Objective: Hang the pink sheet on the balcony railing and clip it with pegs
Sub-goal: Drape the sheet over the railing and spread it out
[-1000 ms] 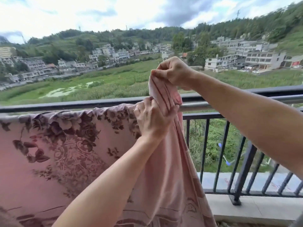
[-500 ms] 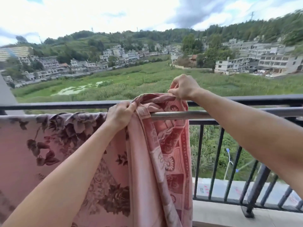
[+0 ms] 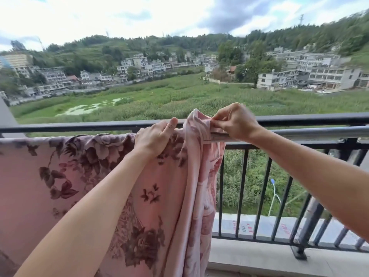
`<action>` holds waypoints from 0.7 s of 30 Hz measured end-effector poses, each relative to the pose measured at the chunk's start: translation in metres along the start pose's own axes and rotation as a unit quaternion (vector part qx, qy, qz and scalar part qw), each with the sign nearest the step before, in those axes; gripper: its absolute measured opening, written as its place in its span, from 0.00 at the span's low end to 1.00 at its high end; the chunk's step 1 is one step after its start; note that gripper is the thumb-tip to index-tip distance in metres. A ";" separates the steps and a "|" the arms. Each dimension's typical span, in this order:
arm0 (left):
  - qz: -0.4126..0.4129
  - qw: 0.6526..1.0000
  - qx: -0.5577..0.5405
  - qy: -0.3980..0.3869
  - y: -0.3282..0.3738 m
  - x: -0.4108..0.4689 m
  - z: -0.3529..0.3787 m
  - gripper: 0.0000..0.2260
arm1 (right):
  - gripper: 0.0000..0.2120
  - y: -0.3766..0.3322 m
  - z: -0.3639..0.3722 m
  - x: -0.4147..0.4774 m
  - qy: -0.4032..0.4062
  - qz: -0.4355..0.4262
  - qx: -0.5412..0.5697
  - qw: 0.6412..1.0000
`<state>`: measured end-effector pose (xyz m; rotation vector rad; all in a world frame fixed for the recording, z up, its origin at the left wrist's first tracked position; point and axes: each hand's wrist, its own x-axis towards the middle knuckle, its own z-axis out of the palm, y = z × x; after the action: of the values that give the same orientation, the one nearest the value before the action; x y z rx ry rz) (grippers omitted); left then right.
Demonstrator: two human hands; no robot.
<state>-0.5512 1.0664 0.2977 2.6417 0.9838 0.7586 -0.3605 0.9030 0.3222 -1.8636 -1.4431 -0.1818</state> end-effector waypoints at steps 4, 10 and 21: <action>0.001 0.997 0.075 0.021 0.003 0.004 0.004 0.30 | 0.03 0.050 -0.066 -0.015 0.089 0.048 -0.046 0.994; 0.028 0.991 0.120 0.050 0.008 0.011 0.011 0.27 | 0.04 0.068 -0.107 -0.039 0.122 0.087 -0.108 0.983; 0.075 0.991 0.092 0.055 0.027 0.017 0.019 0.21 | 0.04 0.052 -0.075 -0.032 -0.012 0.105 -0.032 0.994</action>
<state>-0.5155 1.0570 0.2986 2.8871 0.9322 0.8941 -0.3016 0.8273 0.3329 -2.0601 -1.2598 -0.1043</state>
